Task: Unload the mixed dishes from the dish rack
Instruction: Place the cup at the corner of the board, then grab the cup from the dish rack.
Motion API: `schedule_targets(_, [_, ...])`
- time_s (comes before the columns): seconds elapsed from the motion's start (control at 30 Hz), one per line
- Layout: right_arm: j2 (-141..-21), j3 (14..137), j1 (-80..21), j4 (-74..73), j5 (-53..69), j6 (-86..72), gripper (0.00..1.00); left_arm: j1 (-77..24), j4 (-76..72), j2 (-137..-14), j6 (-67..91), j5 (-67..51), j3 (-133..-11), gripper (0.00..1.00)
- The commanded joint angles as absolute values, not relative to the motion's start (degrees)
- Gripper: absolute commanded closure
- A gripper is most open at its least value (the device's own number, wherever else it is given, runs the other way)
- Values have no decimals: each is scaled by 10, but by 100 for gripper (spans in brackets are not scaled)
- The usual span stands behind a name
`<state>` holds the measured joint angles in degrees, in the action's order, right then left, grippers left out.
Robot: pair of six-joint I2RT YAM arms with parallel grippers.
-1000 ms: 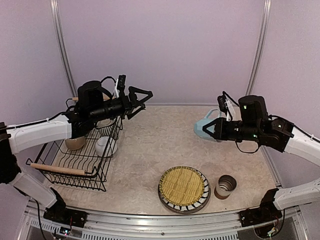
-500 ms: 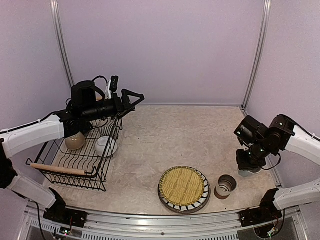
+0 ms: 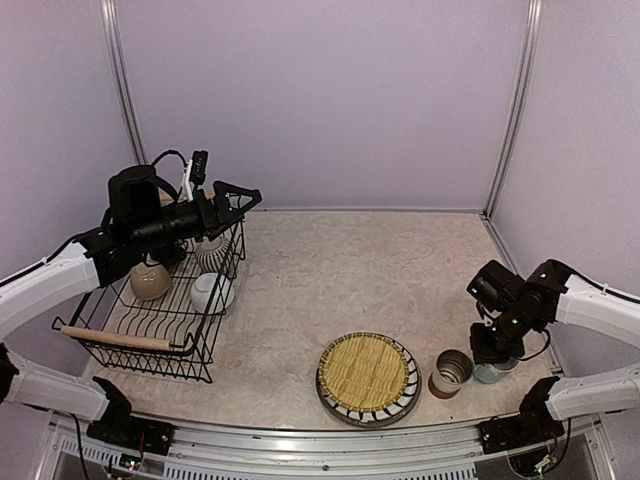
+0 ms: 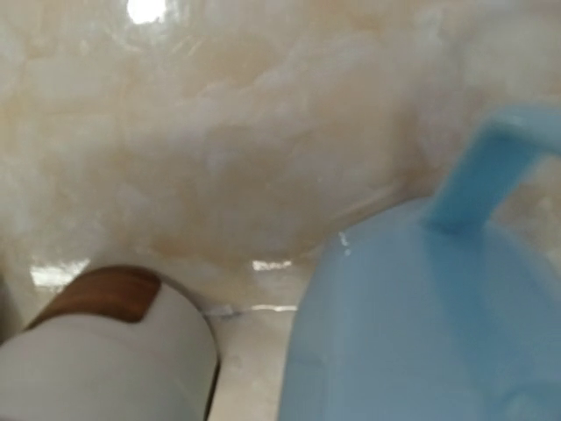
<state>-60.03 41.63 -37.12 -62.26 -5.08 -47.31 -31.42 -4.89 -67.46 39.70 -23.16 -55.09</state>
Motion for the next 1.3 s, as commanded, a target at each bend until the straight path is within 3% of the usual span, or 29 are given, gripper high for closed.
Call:
schedule_targets(0.0, [-585,395,-355,-581,-49,-475,100,-299,-28,-656,384,-234,-535,1])
schedule_targets(0.1, [-590,393,-352,-583,-49,-470,100,-293,-27,-659,386,-236,-539,1])
schedule_targets(0.33, [-583,423,-352,-611,-61,-467,68,-273,17,-679,399,-227,-572,1])
schedule_targets(0.77, [-545,528,-352,-638,-126,-439,31,-133,221,-665,396,-214,-609,1])
schedule_targets(0.97, [-536,569,-352,-615,-158,-399,20,-64,342,-693,366,-184,-628,1])
schedule_targets(1.27, [-550,575,-352,-540,-144,-347,15,-14,406,-800,335,-64,-696,6])
